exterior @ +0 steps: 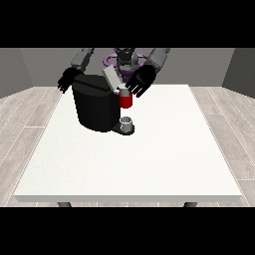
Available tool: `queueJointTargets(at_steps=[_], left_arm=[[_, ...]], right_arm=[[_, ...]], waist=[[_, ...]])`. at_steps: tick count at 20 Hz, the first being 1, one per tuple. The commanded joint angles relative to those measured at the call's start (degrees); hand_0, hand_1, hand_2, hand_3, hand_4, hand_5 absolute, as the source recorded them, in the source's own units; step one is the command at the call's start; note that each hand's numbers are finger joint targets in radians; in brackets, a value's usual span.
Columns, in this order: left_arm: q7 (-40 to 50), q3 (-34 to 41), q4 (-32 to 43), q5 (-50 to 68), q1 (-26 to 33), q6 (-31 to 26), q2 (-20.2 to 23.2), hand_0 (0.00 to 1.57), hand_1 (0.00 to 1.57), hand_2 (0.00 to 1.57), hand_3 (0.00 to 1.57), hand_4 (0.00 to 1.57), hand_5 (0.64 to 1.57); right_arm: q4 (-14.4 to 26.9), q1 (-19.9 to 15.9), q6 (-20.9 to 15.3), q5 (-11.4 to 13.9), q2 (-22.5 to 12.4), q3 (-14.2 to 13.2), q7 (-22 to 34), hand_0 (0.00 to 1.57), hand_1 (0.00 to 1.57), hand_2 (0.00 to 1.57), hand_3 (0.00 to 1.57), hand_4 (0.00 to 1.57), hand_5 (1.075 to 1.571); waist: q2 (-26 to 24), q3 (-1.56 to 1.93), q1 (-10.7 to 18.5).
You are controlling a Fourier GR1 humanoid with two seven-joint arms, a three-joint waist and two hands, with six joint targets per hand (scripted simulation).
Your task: Insert the coffee pod into the coffee machine and close the lid
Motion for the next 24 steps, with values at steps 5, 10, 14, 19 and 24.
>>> queueJointTargets(at_steps=[5,10,14,19,24], left_arm=[[-2.58,1.13,1.67,0.15,-0.87,-1.19,2.01,1.21,1.21,1.24,1.12,0.46,1.571],[-0.79,-0.42,0.94,-1.11,1.02,-1.69,0.14,1.13,1.13,1.17,1.0,0.46,1.571],[-3.68,0.62,1.61,-1.52,1.46,0.65,2.24,1.06,1.06,1.11,0.94,0.39,1.571],[-2.66,-0.22,0.8,-2.59,0.15,0.41,1.75,1.07,1.07,1.12,0.97,0.36,1.571],[-3.3,-3.14,0.45,-4.47,2.62,-2.41,0.53,0.57,0.57,0.81,0.64,0.24,1.571]], right_arm=[[-2.64,-2.43,-1.68,0.91,0.74,1.12,2.55,0.0,0.0,0.0,0.0,0.4,1.571],[0.09,1.36,0.47,-0.12,-1.41,-0.85,0.29,0.0,0.0,0.0,0.0,0.38,1.571],[-3.55,1.05,0.15,0.2,-0.22,1.05,1.73,0.0,0.0,0.0,0.0,0.44,1.571],[-1.06,1.47,-0.74,0.48,1.27,1.07,-1.0,0.0,0.0,0.0,0.0,0.46,1.571],[0.17,3.49,0.47,0.03,-1.01,-0.52,-0.86,0.0,0.0,0.0,0.0,0.46,1.571]], waist=[[2.5,-0.03,-0.7],[-0.47,0.0,0.09],[0.9,-0.02,-1.09],[1.39,0.0,0.01],[-2.5,0.01,1.18]])
